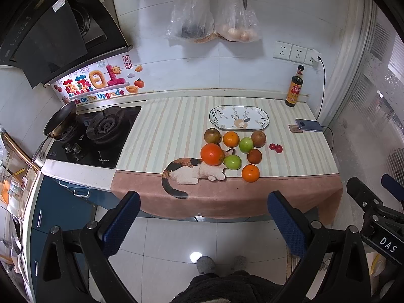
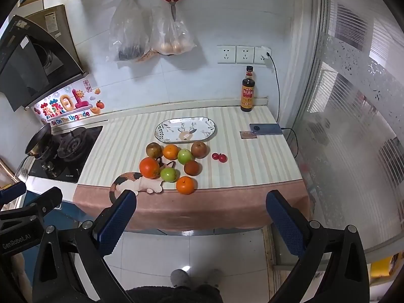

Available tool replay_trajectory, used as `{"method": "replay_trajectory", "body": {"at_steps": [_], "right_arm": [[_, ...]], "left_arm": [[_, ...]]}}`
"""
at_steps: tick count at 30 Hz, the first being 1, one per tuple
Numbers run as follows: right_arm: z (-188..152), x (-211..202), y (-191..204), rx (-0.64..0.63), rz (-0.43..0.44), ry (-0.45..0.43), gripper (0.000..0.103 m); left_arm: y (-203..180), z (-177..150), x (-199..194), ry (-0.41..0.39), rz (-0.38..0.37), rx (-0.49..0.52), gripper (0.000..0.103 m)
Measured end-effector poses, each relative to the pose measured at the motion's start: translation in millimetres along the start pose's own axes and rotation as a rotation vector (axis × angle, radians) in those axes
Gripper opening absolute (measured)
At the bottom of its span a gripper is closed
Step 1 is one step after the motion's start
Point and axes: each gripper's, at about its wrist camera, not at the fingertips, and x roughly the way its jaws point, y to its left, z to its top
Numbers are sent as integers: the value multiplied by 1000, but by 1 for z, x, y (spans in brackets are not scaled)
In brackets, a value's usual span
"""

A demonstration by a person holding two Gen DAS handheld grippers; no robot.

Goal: Organize fruits

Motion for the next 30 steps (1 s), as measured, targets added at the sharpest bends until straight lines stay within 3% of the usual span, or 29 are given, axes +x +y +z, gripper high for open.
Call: {"method": "replay_trajectory", "body": {"at_steps": [30], "right_arm": [[-2,-8,6,9,-1,-7,103]], "left_arm": [[-5,0,-1,-7,0,-3,103]]}}
